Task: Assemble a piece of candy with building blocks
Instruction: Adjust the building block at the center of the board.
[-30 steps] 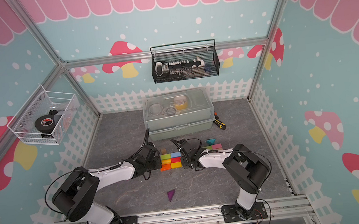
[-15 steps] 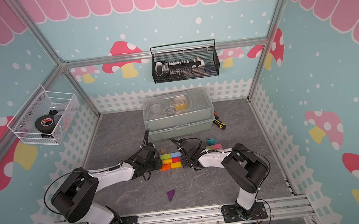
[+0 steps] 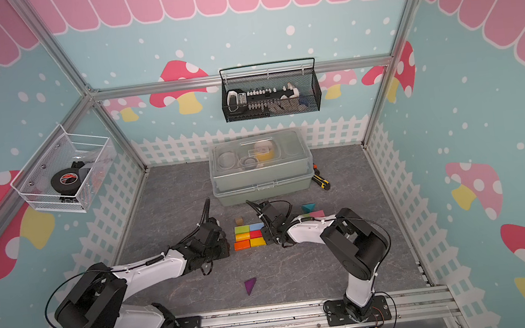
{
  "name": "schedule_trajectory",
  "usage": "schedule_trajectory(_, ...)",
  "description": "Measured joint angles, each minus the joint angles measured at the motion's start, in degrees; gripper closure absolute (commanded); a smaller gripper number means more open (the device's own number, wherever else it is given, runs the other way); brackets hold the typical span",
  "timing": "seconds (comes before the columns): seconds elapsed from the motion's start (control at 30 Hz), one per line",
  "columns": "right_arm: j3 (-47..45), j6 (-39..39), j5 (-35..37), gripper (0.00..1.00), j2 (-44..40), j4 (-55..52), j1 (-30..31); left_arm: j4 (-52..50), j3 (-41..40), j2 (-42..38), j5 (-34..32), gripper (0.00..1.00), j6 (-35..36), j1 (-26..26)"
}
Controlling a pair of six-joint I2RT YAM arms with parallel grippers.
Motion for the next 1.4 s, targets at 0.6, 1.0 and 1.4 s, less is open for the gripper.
schedule_trajectory(0.6, -1.3, 0.0, 0.4, 0.6, -1.2, -0.2, -0.2, 1.3, 2.6, 3.4, 0.1, 0.71, -0.1, -3.2)
schedule_trajectory(1.0, -3.7, 0.8, -0.6, 0.61, -4.2, -2.6, -0.7, -2.0, 1.7, 0.9, -0.9, 0.7, -0.4, -2.9)
schedule_trajectory(1.4, -3.9, 2.1, -4.5, 0.62, -4.2, -1.1, -0.7, -2.0, 1.7, 0.9, -0.9, 0.7, -0.4, -2.9)
